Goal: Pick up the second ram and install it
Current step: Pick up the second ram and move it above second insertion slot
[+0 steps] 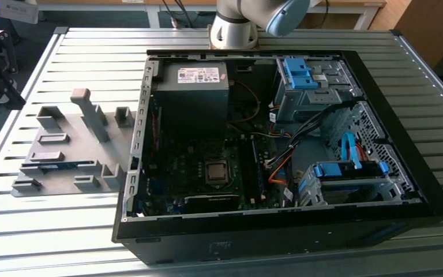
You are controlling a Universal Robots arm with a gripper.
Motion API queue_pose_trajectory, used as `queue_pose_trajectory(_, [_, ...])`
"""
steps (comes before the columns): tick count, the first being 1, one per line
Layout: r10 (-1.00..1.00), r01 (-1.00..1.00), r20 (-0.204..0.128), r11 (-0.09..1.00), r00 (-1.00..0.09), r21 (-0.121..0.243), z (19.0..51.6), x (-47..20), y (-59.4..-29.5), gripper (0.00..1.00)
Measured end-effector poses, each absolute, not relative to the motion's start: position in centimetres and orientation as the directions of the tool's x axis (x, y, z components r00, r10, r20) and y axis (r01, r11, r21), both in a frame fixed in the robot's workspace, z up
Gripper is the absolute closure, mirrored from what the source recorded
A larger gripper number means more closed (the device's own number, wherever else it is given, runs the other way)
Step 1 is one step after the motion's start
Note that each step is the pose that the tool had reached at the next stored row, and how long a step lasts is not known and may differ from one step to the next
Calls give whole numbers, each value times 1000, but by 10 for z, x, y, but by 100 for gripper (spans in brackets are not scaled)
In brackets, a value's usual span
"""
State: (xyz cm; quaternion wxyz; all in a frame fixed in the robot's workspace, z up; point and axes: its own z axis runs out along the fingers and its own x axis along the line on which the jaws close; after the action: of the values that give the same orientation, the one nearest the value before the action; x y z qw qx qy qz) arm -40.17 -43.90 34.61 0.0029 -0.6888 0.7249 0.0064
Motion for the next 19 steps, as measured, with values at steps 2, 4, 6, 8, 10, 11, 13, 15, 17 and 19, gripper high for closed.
queue_pose_trajectory(2, [-999,-999,-13,51,-51,5,346,-402,-439,83])
queue_pose_trajectory(4, [-999,-999,-13,51,-51,5,346,-402,-439,83])
queue_pose_trajectory(6, [-999,-999,-13,51,-51,5,346,-402,-439,82])
queue_pose_trajectory(8, [-999,-999,-13,51,-51,5,346,-402,-439,76])
queue_pose_trajectory(10, [-999,-999,-13,51,-51,5,346,-402,-439,69])
queue_pose_trajectory(11, [-999,-999,-13,51,-51,5,346,-402,-439,69])
queue_pose_trajectory(13, [-999,-999,-13,51,-51,5,346,-402,-439,69])
queue_pose_trajectory(15, [-999,-999,-13,51,-51,5,346,-402,-439,69])
queue_pose_trajectory(17, [-999,-999,-13,51,-51,5,346,-402,-439,69])
queue_pose_trajectory(19, [-999,-999,-13,51,-51,5,346,-402,-439,69])
